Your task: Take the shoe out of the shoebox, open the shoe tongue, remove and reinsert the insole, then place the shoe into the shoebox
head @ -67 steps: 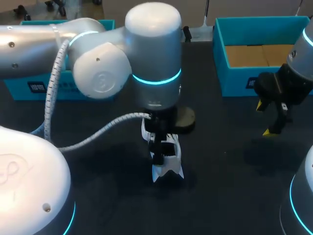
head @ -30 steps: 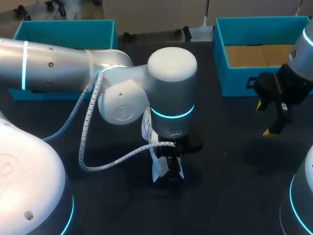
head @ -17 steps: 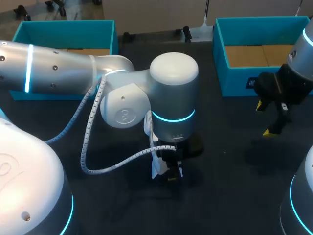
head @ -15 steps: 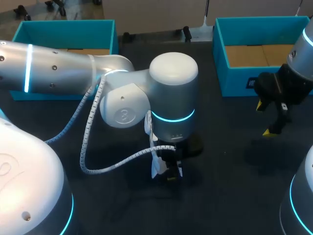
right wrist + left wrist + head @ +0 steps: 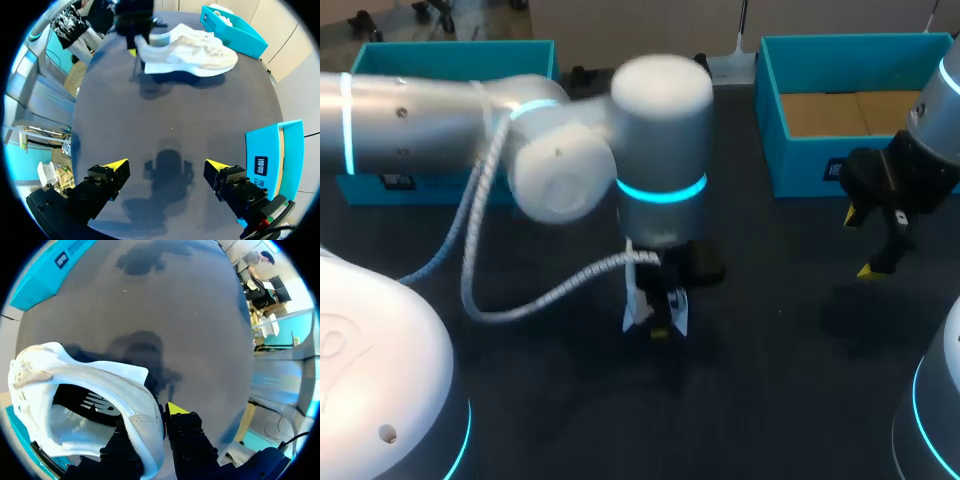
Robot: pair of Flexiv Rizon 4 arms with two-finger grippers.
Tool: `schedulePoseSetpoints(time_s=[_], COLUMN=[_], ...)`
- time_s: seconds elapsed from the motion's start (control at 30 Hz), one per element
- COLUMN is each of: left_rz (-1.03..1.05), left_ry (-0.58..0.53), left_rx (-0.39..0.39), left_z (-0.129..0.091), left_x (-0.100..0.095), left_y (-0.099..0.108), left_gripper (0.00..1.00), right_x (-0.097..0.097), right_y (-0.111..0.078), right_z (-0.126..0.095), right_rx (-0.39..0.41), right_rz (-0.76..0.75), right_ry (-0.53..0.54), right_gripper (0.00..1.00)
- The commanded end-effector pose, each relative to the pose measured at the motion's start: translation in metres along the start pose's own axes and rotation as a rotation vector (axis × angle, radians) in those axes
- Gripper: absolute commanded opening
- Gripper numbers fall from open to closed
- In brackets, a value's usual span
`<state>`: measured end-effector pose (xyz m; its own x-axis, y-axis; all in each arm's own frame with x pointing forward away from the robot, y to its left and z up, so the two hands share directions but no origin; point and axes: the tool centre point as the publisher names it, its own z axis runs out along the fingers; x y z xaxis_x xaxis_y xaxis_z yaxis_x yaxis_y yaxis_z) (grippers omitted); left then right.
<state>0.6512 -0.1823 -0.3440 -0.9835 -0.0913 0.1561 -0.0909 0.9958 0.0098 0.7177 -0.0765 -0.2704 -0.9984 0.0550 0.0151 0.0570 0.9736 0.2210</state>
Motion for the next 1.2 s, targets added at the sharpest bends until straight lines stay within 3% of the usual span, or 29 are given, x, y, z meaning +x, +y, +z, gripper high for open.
schedulePoseSetpoints(time_s=[0.03, 0.23, 0.37, 0.63, 0.77, 0.83, 1.2], left_rz=[0.007, -0.010, 0.021, 0.047, 0.043, 0.049, 0.049], left_ry=[0.008, 0.007, 0.050, 0.063, 0.107, 0.105, 0.105], left_rx=[0.002, -0.023, 0.000, 0.005, 0.003, -0.050, -0.050], left_z=[-0.074, -0.108, -0.133, -0.190, -0.229, -0.246, -0.246], left_x=[-0.012, -0.032, -0.052, -0.099, -0.129, -0.143, -0.143], left_y=[0.027, 0.039, 0.050, 0.072, 0.083, 0.088, 0.088], left_gripper=[0.00, 0.00, 0.00, 0.00, 0.00, 0.00, 0.00], right_x=[0.001, 0.001, 0.001, 0.001, 0.001, 0.001, 0.001], right_y=[0.000, 0.000, 0.000, 0.000, 0.000, 0.000, 0.000], right_z=[0.000, 0.000, 0.000, 0.000, 0.000, 0.000, 0.000], right_rx=[0.001, 0.001, 0.001, 0.001, 0.001, 0.001, 0.001], right_rz=[0.000, 0.000, 0.000, 0.000, 0.000, 0.000, 0.000], right_ry=[-0.001, -0.001, -0.001, -0.001, -0.001, -0.001, -0.001], right_gripper=[1.00, 1.00, 1.00, 1.00, 1.00, 1.00, 1.00])
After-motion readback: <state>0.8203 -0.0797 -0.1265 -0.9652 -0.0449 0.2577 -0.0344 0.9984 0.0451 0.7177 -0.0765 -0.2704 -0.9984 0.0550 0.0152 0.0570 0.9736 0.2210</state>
